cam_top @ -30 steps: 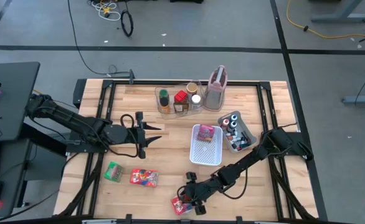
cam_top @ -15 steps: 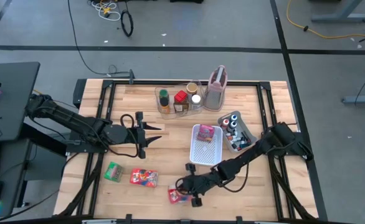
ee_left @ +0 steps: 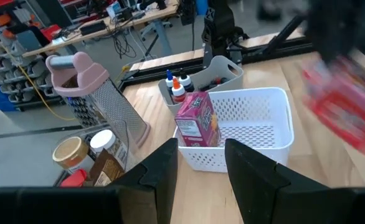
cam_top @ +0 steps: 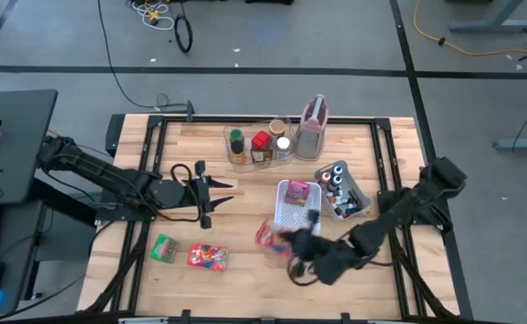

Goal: Pick & Place Kitchen Items
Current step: Put the red cereal box into the white bin

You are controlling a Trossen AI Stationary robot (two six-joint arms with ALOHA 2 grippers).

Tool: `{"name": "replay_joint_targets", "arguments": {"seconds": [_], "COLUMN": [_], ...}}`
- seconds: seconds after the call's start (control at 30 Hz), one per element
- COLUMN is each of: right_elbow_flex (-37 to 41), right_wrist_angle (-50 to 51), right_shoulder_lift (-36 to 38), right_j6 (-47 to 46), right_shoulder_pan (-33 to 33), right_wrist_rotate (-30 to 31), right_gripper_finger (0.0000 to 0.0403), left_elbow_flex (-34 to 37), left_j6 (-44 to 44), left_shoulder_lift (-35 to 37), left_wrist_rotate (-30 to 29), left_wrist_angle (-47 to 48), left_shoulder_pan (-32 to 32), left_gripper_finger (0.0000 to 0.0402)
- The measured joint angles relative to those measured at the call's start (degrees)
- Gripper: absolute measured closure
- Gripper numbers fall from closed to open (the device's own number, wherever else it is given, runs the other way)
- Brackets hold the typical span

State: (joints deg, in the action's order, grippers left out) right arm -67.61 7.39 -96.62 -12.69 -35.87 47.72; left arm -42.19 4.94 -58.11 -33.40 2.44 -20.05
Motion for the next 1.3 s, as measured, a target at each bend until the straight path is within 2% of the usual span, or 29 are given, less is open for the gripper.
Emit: {"name": "replay_joint_targets", "arguments": {"seconds": [0.1,0.2,0.3,0.43,0.57,0.67,0.8,0.97,1.13,1.3], "right_elbow_flex": [2.01,7.66,13.65,20.83,24.52,24.81,24.76,24.76,24.76,24.76], "right_wrist_angle": [5.24,4.65,0.17,-13.04,-24.88,-28.95,-29.0,-30.23,-31.01,-31.51], "right_shoulder_lift": [3.77,5.07,4.08,0.38,-3.85,-5.8,-6.31,-6.31,-6.3,-6.3], "right_j6": [-7.8,-19.16,-27.38,-30.03,-24.93,-20.87,-17.83,-18.1,-18.32,-17.88], "right_shoulder_pan": [-2.57,-4.05,-3.36,-0.43,2.83,4.49,6.04,7.28,8.63,9.9], "right_wrist_rotate": [15.3,28.49,35.52,36.22,36.77,39.3,37.19,35.87,35.6,32.25], "right_gripper_finger": [0.0395,0.0393,0.0392,0.0392,0.0392,0.0392,0.0379,0.0336,0.0278,0.0221], "left_elbow_flex": [0.0,0.0,0.0,-0.01,-0.01,-0.02,0.0,-0.02,0.0,-0.01], "left_j6": [-0.25,0.02,0.06,0.15,0.17,0.16,-0.06,-0.14,-0.2,-0.23], "left_shoulder_lift": [0.0,-0.02,-0.02,0.0,-0.02,0.0,-0.01,0.0,-0.01,-0.01], "left_wrist_rotate": [-0.05,-0.07,-0.15,-0.19,-0.2,-0.03,-0.01,0.23,2.85,5.17], "left_wrist_angle": [-0.32,-0.3,-0.28,-0.39,-0.6,-0.58,-0.47,-0.48,-0.59,-0.59], "left_shoulder_pan": [-0.01,-0.01,-0.01,0.01,0.01,0.01,0.0,-0.01,-0.01,-0.01], "left_gripper_finger": [0.026,0.026,0.026,0.026,0.026,0.026,0.026,0.026,0.026,0.026]}}
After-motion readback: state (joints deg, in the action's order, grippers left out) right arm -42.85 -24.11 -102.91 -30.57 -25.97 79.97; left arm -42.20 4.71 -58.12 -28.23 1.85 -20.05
